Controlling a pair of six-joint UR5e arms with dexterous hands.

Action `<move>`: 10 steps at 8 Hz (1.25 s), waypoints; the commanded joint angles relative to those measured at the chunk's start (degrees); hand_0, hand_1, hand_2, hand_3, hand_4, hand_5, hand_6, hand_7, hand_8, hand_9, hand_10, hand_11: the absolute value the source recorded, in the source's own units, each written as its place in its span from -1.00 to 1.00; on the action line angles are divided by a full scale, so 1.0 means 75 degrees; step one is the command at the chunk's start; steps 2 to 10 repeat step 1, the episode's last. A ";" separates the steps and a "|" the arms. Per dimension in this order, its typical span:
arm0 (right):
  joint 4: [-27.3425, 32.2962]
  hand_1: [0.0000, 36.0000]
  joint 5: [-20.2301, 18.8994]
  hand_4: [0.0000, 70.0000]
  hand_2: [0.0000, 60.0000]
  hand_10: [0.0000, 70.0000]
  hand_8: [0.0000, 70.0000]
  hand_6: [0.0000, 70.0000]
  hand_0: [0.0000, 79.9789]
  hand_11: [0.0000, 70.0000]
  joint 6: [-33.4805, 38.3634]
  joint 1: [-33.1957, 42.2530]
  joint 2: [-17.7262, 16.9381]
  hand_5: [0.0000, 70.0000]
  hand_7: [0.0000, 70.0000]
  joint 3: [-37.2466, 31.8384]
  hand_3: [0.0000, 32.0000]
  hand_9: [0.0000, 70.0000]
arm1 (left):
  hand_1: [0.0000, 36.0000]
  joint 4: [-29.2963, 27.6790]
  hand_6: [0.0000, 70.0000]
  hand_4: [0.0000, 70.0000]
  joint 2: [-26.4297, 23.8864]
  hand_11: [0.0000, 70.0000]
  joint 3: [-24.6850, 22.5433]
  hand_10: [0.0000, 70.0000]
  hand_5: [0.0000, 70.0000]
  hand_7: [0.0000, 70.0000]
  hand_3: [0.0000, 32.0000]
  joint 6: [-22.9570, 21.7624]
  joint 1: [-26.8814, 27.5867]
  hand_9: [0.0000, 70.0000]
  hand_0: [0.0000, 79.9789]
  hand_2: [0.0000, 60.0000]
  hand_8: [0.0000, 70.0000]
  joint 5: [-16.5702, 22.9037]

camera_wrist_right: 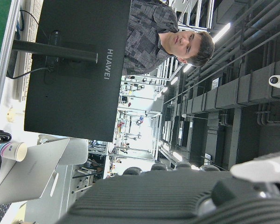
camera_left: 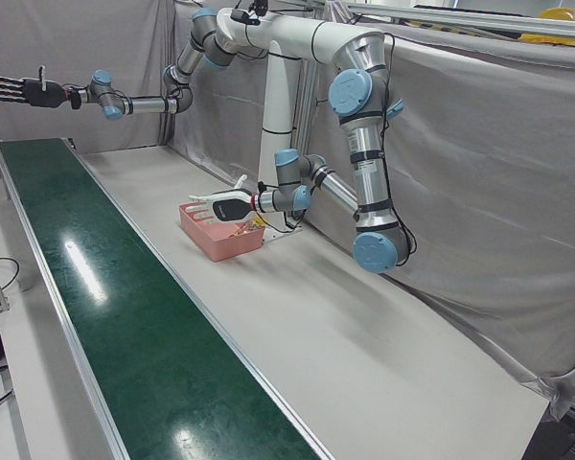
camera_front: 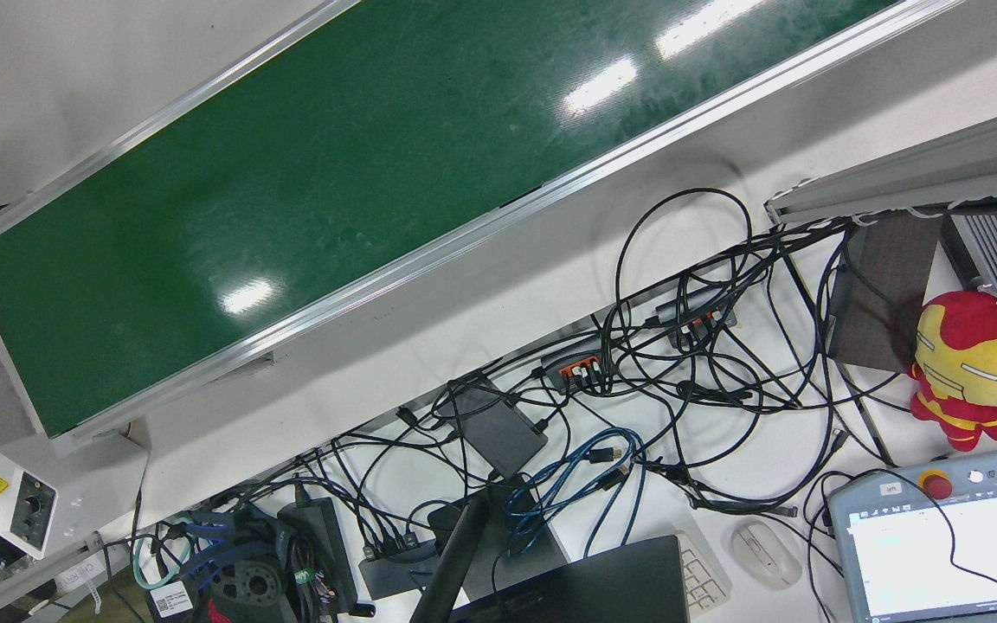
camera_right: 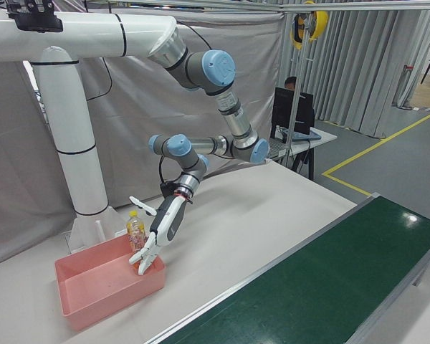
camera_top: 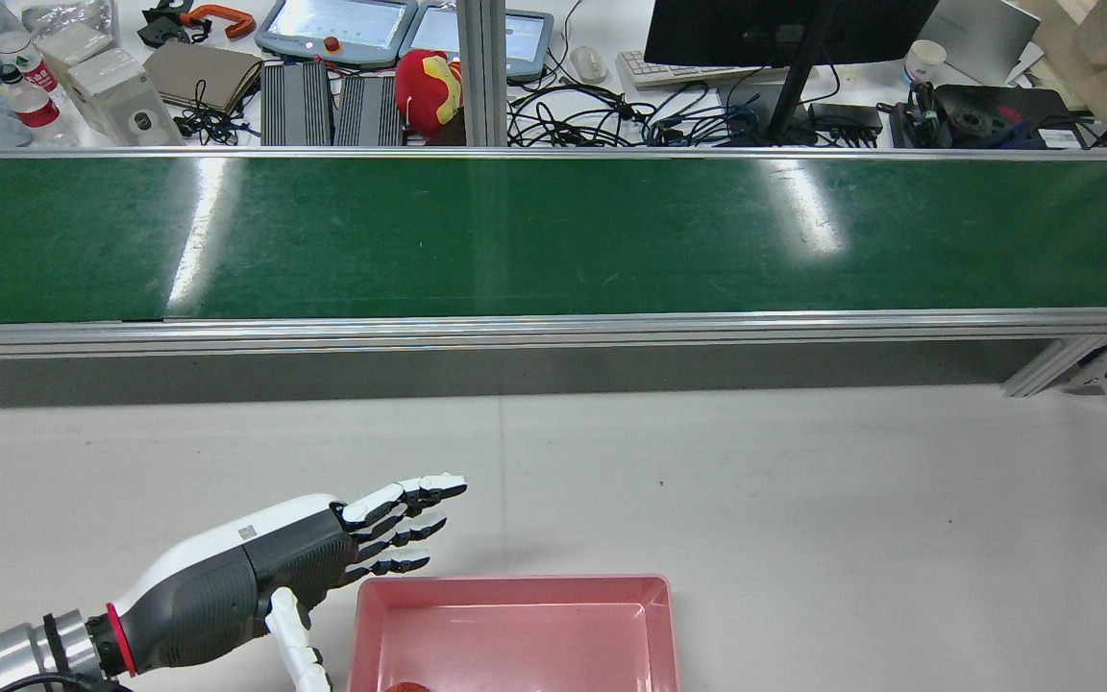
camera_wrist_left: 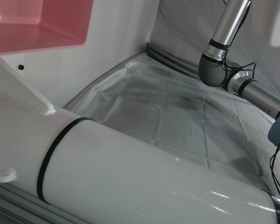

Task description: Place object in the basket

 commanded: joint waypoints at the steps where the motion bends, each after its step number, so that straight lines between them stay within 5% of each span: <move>1: 0.0000 -1.00 0.0009 -1.00 -1.00 -1.00 -1.00 -1.00 -1.00 -1.00 0.0000 -0.0001 0.0000 -1.00 -1.00 0.0000 -1.00 -1.00 | -0.93 0.0448 -1.00 -0.98 0.0005 -0.65 -0.0629 -0.79 -0.44 -1.00 -0.31 -0.0071 -0.0889 -0.85 0.53 -1.00 -0.86 0.0001; 10: 0.0000 -1.00 0.0009 -1.00 -1.00 -1.00 -1.00 -1.00 -1.00 -1.00 0.0000 -0.0001 0.0000 -1.00 -1.00 0.0000 -1.00 -1.00 | -0.93 0.0448 -1.00 -0.98 0.0005 -0.65 -0.0629 -0.79 -0.44 -1.00 -0.31 -0.0071 -0.0889 -0.85 0.53 -1.00 -0.86 0.0001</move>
